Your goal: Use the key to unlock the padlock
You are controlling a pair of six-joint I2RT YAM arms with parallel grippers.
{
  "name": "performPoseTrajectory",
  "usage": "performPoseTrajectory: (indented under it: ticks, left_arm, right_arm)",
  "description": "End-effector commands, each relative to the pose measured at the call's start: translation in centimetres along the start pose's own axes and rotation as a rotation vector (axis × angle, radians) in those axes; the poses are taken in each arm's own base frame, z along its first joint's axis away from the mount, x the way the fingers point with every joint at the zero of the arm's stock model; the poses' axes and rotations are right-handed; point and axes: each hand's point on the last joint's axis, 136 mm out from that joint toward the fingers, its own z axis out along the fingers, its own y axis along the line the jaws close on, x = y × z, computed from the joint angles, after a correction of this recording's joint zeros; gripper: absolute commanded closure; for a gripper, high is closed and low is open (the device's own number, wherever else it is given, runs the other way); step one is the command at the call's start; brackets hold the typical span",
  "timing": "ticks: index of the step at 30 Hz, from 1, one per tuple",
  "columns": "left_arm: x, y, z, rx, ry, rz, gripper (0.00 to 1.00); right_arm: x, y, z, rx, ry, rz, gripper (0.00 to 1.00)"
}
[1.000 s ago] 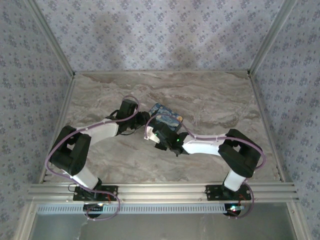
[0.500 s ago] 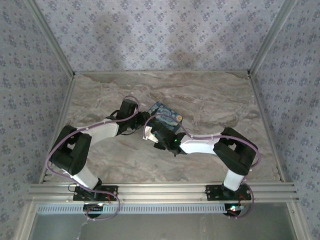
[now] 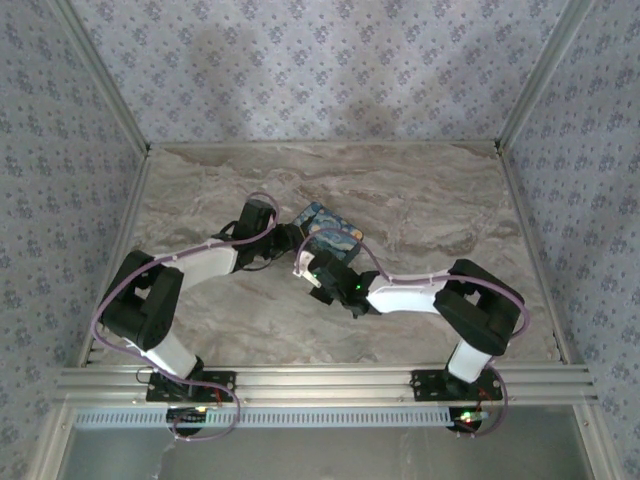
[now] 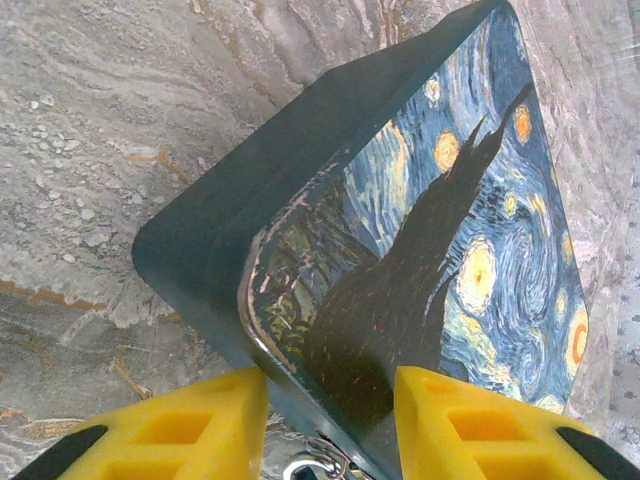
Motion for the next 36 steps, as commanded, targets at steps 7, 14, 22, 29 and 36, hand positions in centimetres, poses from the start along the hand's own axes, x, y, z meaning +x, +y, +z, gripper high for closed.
performPoseTrajectory:
  ticks: [7,14,22,29,36]
  left_arm:
    - [0.6,0.3,0.0,0.002,0.017,-0.018,0.63]
    - [0.7,0.1,0.0,0.009,0.022,-0.02,0.63]
    - [0.9,0.0,-0.3,0.012,0.021,-0.016,0.63]
    - [0.6,-0.3,-0.5,0.019,0.009,-0.013,0.63]
    - [0.7,-0.2,-0.4,0.032,0.008,-0.027,0.63]
  right_arm:
    - [-0.2,1.1,-0.3,-0.026,-0.021,0.118,1.0]
    - [-4.4,0.7,0.4,-0.04,-0.115,0.071,1.0]
    - [-5.4,-1.1,1.7,-0.032,-0.129,0.098,1.0]
    - [-5.2,-0.5,0.4,-0.126,-0.161,0.238,1.0]
    - [-3.7,-0.1,-0.3,-0.133,-0.127,0.496,1.0]
